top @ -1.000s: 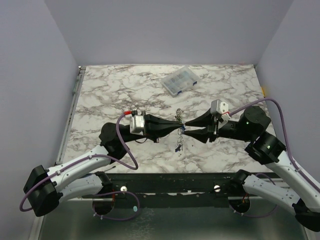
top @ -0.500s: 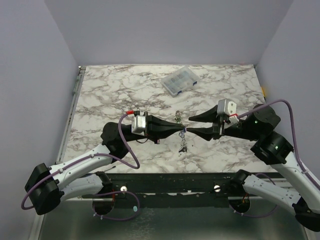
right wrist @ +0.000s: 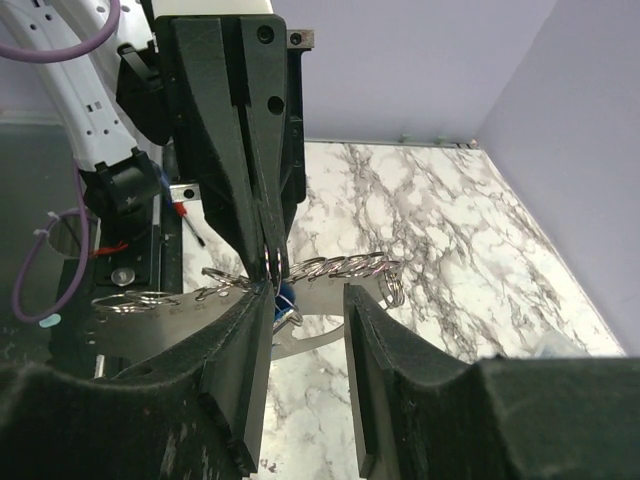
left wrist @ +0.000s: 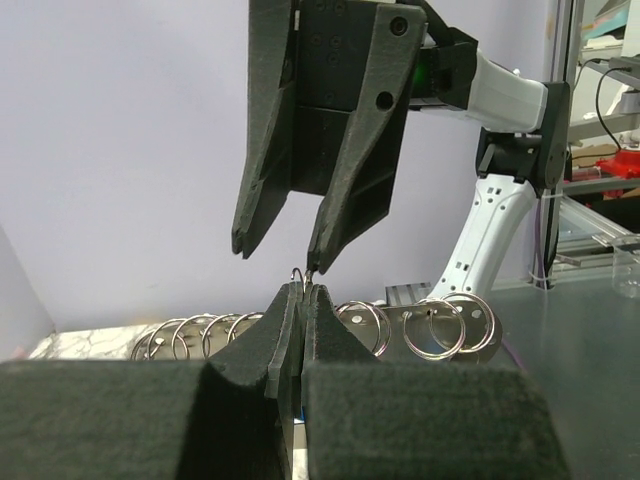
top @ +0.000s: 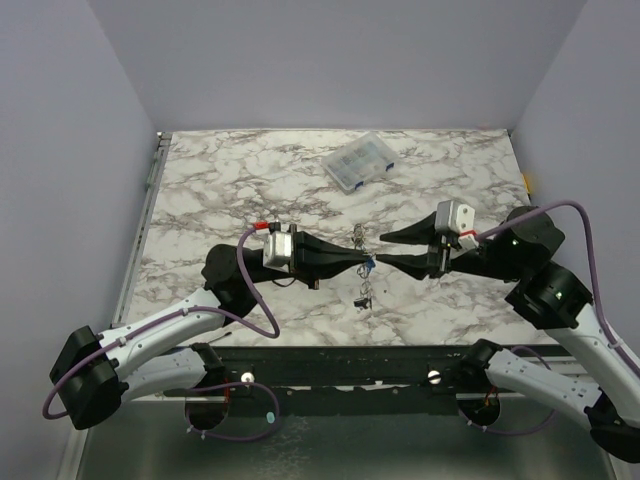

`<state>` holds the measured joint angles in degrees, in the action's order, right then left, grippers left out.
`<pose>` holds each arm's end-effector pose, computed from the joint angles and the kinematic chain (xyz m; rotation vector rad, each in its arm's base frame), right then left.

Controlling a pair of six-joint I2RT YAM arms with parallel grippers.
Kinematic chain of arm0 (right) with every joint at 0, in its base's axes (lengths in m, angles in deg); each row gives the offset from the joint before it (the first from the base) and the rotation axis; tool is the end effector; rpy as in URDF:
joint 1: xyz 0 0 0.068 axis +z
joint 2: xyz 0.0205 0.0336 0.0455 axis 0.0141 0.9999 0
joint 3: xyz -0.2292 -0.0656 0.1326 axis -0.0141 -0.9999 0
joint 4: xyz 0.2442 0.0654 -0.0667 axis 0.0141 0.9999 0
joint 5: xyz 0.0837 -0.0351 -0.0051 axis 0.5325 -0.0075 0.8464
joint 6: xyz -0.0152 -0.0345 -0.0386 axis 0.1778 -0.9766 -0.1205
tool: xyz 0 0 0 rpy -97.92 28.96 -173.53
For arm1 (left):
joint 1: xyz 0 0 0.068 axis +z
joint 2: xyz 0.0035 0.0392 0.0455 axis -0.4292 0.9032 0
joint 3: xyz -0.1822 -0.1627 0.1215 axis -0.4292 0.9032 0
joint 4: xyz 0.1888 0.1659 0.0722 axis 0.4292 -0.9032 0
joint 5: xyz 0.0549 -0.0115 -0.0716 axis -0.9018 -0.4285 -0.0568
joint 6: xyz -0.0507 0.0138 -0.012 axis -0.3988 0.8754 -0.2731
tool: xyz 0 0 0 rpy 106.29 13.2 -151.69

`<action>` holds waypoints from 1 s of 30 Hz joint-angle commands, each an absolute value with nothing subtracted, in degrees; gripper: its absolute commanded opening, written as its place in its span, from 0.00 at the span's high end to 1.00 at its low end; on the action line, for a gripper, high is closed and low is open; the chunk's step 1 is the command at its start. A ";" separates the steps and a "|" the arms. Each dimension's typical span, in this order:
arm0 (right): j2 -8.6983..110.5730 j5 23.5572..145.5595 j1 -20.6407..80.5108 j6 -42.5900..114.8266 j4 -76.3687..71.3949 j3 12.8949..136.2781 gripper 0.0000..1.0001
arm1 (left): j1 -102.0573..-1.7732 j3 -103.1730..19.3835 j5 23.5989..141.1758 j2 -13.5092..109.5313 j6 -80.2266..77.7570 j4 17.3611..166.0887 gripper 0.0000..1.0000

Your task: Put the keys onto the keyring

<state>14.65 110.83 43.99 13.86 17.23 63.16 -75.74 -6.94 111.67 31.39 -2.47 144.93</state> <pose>0.0938 0.1154 0.4359 -1.1864 1.1448 0.8401 0.1226 -0.1817 0.3618 0.9434 0.7586 -1.2961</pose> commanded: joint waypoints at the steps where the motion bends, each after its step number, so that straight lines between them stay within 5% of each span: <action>1: 16.33 113.42 44.17 14.90 14.10 62.43 0.59 | -75.62 -6.77 113.46 31.31 -3.15 148.50 1.00; 19: 19.50 118.15 44.16 15.83 14.91 61.85 0.59 | -75.61 -6.73 112.96 30.71 -3.42 148.86 1.00; 30: 21.62 119.04 44.17 15.86 14.67 61.37 0.68 | -75.51 -6.47 112.88 30.32 -3.62 149.36 1.00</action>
